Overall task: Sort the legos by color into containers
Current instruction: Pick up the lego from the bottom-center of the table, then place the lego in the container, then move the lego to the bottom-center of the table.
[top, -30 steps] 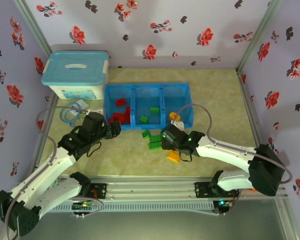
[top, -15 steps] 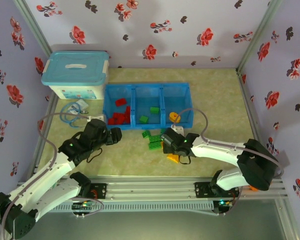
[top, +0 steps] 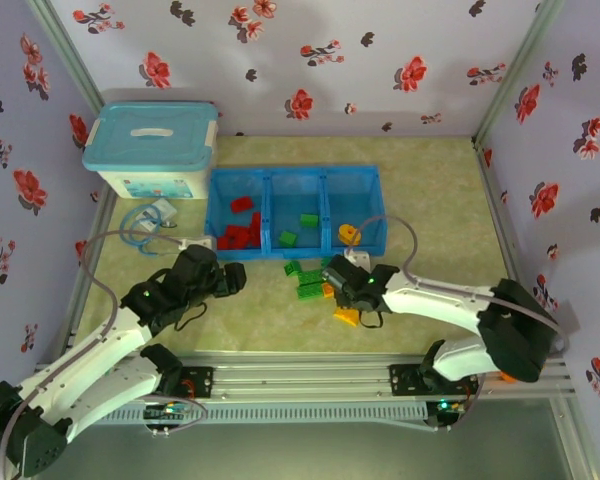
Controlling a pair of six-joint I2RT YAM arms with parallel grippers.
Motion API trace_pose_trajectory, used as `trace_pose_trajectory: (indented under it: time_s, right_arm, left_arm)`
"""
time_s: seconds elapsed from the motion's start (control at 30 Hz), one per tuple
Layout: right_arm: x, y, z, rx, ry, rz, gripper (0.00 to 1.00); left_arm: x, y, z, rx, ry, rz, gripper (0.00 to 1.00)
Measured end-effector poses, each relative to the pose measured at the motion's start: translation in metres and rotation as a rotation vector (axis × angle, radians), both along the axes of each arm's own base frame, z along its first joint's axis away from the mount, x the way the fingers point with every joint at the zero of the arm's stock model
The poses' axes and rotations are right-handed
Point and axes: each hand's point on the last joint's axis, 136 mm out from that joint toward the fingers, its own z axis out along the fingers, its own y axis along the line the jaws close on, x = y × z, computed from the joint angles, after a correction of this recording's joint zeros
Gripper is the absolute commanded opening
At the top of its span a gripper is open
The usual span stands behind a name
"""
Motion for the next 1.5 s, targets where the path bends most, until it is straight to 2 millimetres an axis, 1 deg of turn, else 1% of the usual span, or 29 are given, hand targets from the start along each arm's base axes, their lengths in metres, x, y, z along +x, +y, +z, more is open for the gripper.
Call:
trace_pose_trajectory:
  time_s: [0.07, 0.13, 0.17, 0.23, 0.27, 0.3, 0.37, 0.43, 0.5, 0.53, 0.57, 0.6, 0.63, 0.7, 0.8, 0.9, 1.0, 1.1, 1.2, 1.37, 1.5]
  right_arm:
    - [0.012, 0.002, 0.029, 0.025, -0.063, -0.002, 0.28]
    - [0.033, 0.002, 0.063, 0.072, -0.139, -0.024, 0.28]
    - [0.045, -0.001, 0.079, 0.092, -0.177, -0.043, 0.28]
    - [0.067, -0.012, 0.099, 0.113, -0.222, -0.087, 0.29]
    - [0.078, -0.017, 0.104, 0.119, -0.235, -0.109, 0.29]
    - [0.088, -0.022, 0.107, 0.119, -0.238, -0.124, 0.29]
    - [0.109, -0.029, 0.104, 0.106, -0.227, -0.149, 0.30]
    - [0.125, -0.028, 0.094, 0.093, -0.196, -0.151, 0.32]
    - [0.138, -0.027, 0.081, 0.077, -0.157, -0.145, 0.36]
    - [0.144, -0.026, 0.073, 0.072, -0.136, -0.144, 0.44]
    - [0.148, -0.026, 0.067, 0.066, -0.119, -0.141, 0.57]
    - [0.149, -0.026, 0.062, 0.062, -0.106, -0.134, 0.74]
    - [0.151, -0.025, 0.059, 0.063, -0.094, -0.133, 0.82]
    - [0.151, -0.022, 0.059, 0.074, -0.087, -0.119, 0.86]
    - [0.150, -0.015, 0.069, 0.094, -0.105, -0.095, 0.87]
    - [0.144, -0.010, 0.088, 0.123, -0.147, -0.074, 0.87]
    - [0.129, -0.006, 0.110, 0.164, -0.198, -0.045, 0.86]
    - [0.110, -0.008, 0.120, 0.199, -0.233, -0.027, 0.85]
    - [0.093, -0.014, 0.118, 0.228, -0.248, -0.028, 0.84]
    - [0.068, -0.028, 0.099, 0.253, -0.231, -0.056, 0.82]
    - [0.057, -0.036, 0.091, 0.271, -0.226, -0.079, 0.81]
  left_arm:
    - [-0.002, -0.002, -0.001, 0.004, -0.001, -0.011, 0.79]
    - [-0.005, -0.006, -0.004, 0.012, 0.002, -0.029, 0.79]
    - [-0.007, -0.010, -0.005, 0.018, 0.004, -0.043, 0.79]
    - [-0.011, -0.017, -0.008, 0.026, 0.007, -0.066, 0.79]
    - [-0.013, -0.021, -0.010, 0.030, 0.011, -0.079, 0.79]
    - [-0.016, -0.025, -0.013, 0.033, 0.015, -0.092, 0.78]
    - [-0.022, -0.035, -0.019, 0.042, 0.022, -0.121, 0.78]
    - [-0.029, -0.043, -0.026, 0.051, 0.033, -0.146, 0.78]
    - [-0.035, -0.050, -0.034, 0.062, 0.047, -0.168, 0.79]
    - [-0.038, -0.053, -0.039, 0.067, 0.056, -0.178, 0.79]
    - [-0.040, -0.057, -0.043, 0.071, 0.064, -0.185, 0.79]
    - [-0.041, -0.059, -0.046, 0.077, 0.073, -0.192, 0.79]
    - [-0.042, -0.063, -0.050, 0.083, 0.081, -0.199, 0.80]
    - [-0.044, -0.069, -0.058, 0.094, 0.096, -0.212, 0.80]
    - [-0.044, -0.079, -0.069, 0.100, 0.120, -0.230, 0.80]
    - [-0.043, -0.090, -0.077, 0.096, 0.140, -0.246, 0.81]
    - [-0.040, -0.103, -0.080, 0.097, 0.156, -0.269, 0.81]
    - [-0.035, -0.121, -0.080, 0.097, 0.161, -0.298, 0.81]
    - [-0.028, -0.140, -0.079, 0.101, 0.164, -0.334, 0.79]
    - [-0.020, -0.162, -0.080, 0.122, 0.163, -0.385, 0.75]
    - [-0.015, -0.175, -0.082, 0.144, 0.162, -0.419, 0.71]
